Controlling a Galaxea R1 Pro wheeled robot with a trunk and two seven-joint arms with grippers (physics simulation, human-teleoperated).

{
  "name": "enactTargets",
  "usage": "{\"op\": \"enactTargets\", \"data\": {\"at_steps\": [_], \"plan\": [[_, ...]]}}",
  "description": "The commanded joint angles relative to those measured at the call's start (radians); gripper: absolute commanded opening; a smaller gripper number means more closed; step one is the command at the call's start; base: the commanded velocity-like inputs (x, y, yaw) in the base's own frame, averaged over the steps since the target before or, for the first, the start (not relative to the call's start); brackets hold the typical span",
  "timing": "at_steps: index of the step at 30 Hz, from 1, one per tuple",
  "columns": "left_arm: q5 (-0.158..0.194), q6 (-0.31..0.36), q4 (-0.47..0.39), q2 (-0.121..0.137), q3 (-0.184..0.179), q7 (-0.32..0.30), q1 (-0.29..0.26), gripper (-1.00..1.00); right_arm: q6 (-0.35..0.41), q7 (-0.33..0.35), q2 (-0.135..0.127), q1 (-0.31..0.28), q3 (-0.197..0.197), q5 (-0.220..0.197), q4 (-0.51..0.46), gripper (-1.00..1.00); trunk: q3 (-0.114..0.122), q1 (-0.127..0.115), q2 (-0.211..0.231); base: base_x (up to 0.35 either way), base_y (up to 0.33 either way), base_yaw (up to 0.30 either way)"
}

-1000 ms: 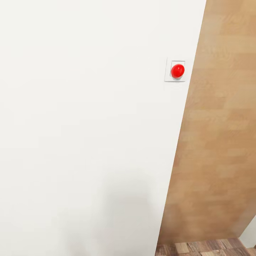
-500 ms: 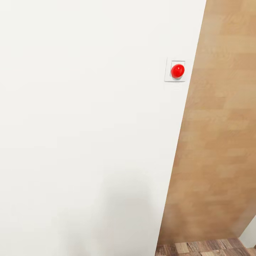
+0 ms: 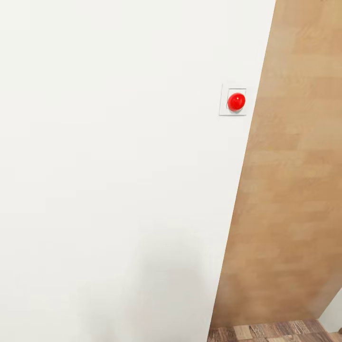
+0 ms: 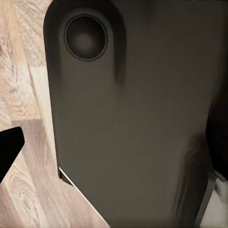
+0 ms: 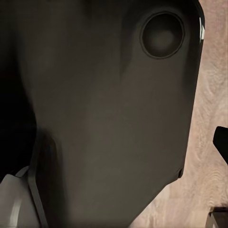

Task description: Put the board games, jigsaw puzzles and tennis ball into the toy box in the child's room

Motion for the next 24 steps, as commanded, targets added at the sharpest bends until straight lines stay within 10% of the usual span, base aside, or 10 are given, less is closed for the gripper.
{"op": "enactTargets", "data": {"at_steps": [1, 24], "plan": [[0.001, 0.0, -0.001, 0.0, 0.001, 0.0, 0.0, 1.0, 0.001, 0.0, 0.0, 0.0, 0.0, -0.001, 0.0, 1.0, 0.002, -0.004, 0.007, 0.0, 0.0, 0.0], [-0.005, 0.0, -0.001, -0.001, -0.008, 0.001, 0.0, 1.0, 0.002, 0.0, -0.002, 0.0, 0.001, -0.005, 0.0, 1.0, 0.075, -0.092, 0.168, 0.0, 0.0, 0.0]]}}
